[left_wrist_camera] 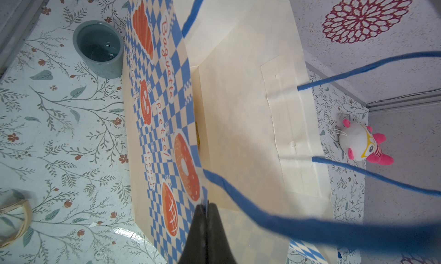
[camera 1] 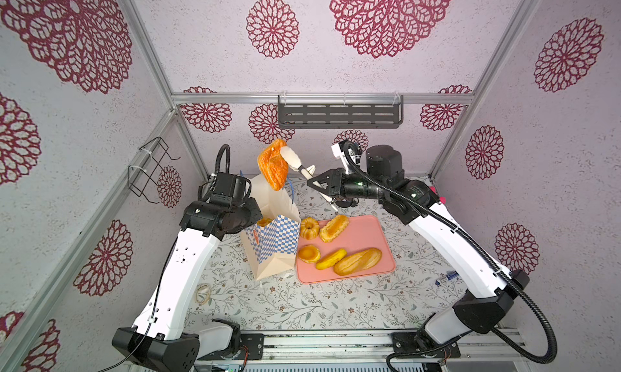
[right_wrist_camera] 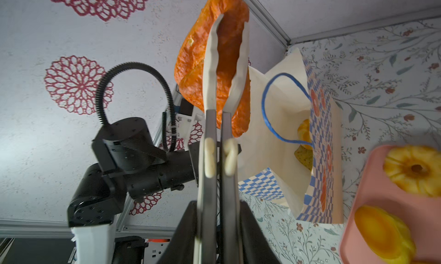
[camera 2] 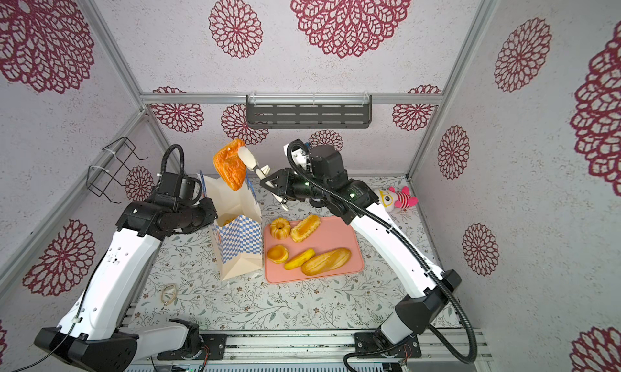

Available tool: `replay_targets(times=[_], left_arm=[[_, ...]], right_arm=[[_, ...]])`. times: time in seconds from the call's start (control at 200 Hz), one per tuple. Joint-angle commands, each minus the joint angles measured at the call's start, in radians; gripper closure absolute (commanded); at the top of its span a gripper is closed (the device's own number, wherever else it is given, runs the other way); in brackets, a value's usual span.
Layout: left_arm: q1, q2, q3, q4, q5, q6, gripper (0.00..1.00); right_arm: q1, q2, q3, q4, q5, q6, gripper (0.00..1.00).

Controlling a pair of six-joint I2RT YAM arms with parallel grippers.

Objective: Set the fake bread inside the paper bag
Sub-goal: 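Lower the croissant into the bag and open the tongs, then raise the tongs out of the bag with the right gripper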

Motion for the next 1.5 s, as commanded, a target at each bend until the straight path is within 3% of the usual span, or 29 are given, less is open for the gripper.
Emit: replay_targets(times=[0.0, 0.3, 0.575, 0.751, 1.016, 1.491], left_arm=[[0.001, -0.019, 0.022, 0.018, -0.013, -0.002, 1.0], [0.001, -0.02, 0.02, 0.018, -0.014, -0.004, 1.0], [0.0, -0.023, 0.016, 0.018, -0.013, -0.004, 1.0], [0.0, -0.03, 0.01, 0.017, -0.014, -0.006, 1.0], [0.001, -0.027, 0.013, 0.015, -0.014, -0.002, 1.0], [0.0, -0.014, 0.018, 0.024, -0.006, 0.006, 1.0]], right_arm=[[0.023, -0.006, 0.066, -0.059, 0.059, -0.084, 1.0], [0.088, 0.083, 0.177, -0.337, 0.19, -0.236, 1.0], [0.104, 0.105, 0.176, -0.408, 0.253, -0.271, 1.0], [0.104, 0.103, 0.172, -0.404, 0.255, -0.269, 0.8], [0.104, 0.094, 0.169, -0.386, 0.246, -0.263, 0.62], [0.101, 0.058, 0.199, -0.307, 0.25, -0.232, 0.6]])
